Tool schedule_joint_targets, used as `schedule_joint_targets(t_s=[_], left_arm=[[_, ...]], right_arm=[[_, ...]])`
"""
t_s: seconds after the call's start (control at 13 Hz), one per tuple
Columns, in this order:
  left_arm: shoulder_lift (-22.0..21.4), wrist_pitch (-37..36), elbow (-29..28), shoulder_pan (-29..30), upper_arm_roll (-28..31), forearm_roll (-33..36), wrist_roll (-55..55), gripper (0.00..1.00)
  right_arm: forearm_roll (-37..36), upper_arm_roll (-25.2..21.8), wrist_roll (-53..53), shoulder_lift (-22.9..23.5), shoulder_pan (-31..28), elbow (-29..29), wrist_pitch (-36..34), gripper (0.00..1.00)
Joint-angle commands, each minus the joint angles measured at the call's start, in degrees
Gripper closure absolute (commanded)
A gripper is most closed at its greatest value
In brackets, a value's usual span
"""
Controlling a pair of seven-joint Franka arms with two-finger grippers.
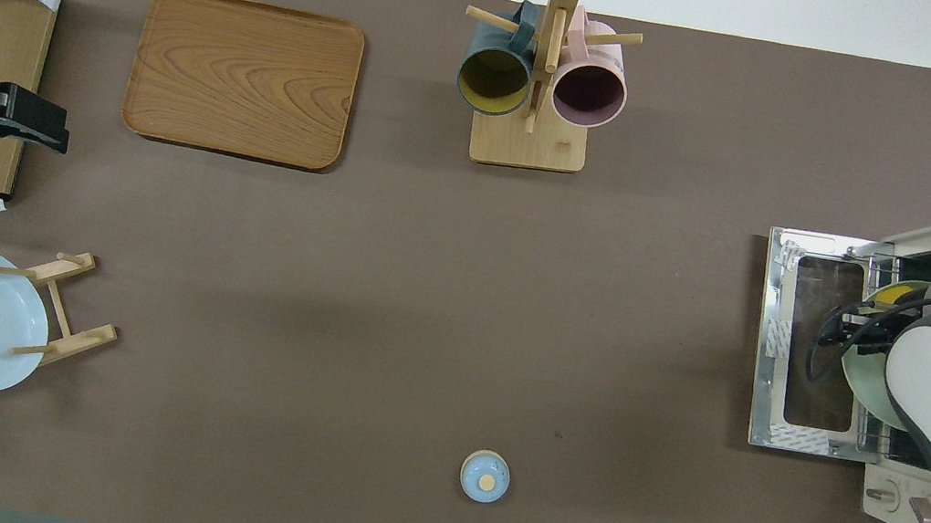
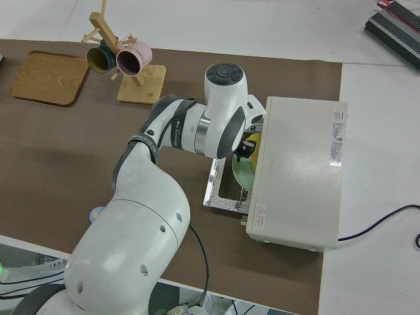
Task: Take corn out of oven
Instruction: 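Reach into the oven and grasp the green plate with the right gripper, then pull the green plate out and carry it toward the table center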
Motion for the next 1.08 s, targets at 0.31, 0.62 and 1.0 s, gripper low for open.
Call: schedule_joint_targets(t_s=[0.31, 0.62, 1.0], left_arm=[[-0.6, 1.0, -0.8, 0.5, -0.3, 0.8, 0.2, 0.0], [-0.6, 1.0, -0.8, 0.5, -0.3, 0.8, 0.2, 0.0], [-0.6, 1.2, -0.8, 0.5, -0.3, 0.8, 0.3, 0.0]], right_arm=[[-5.7, 0.5, -3.1, -2.5, -0.6, -3.8, 2.1, 1.0], [-7.2, 0.8, -1.3, -1.4, 5.1, 0.1, -0.6, 1.0], [-7.8, 0.9, 14.1, 3.5, 19.4, 12.1, -7.8, 1.0]])
